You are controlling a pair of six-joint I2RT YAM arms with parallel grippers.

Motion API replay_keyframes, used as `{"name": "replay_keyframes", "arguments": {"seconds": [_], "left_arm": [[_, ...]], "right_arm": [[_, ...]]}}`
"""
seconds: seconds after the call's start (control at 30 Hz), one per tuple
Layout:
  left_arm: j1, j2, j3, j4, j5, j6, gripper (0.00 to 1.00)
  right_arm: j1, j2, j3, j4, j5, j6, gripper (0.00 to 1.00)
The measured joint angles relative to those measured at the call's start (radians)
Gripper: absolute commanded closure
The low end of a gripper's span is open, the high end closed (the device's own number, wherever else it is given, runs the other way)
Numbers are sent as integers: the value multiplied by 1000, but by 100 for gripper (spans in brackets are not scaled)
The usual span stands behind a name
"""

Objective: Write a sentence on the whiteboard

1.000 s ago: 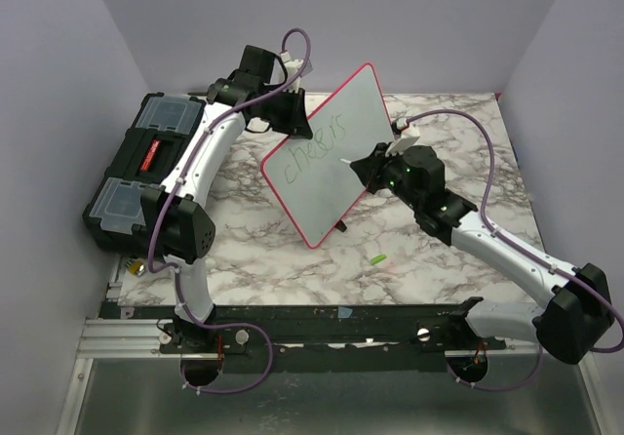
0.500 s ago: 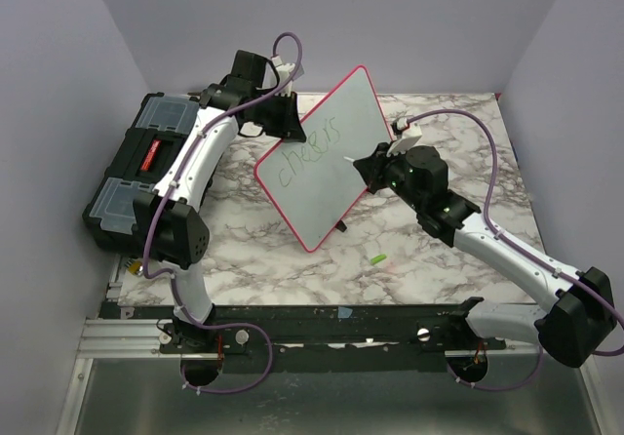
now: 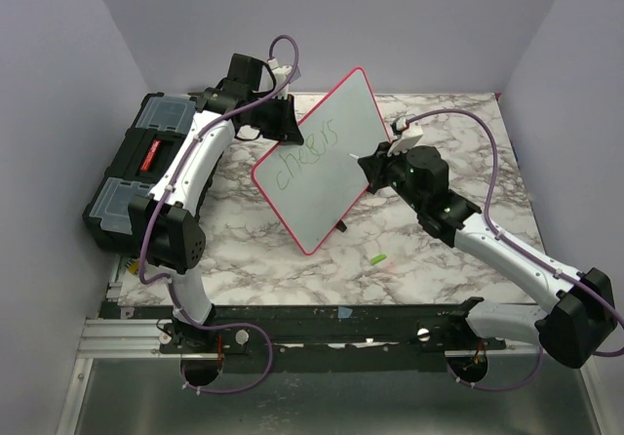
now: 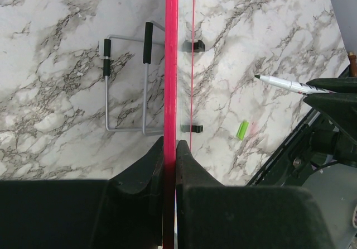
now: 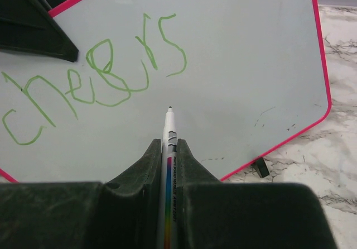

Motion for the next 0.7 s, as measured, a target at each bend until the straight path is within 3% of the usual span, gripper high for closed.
{"name": "replay_keyframes", "arguments": {"seconds": [0.4,0.7], "left_arm": [[11,-3,-14,10,10,0,100],[20,-3,-18,9,19,0,100]], "right_arm": [[0,0,0,-1,1,-32,99],[0,0,2,1,-124,-64,99]]}}
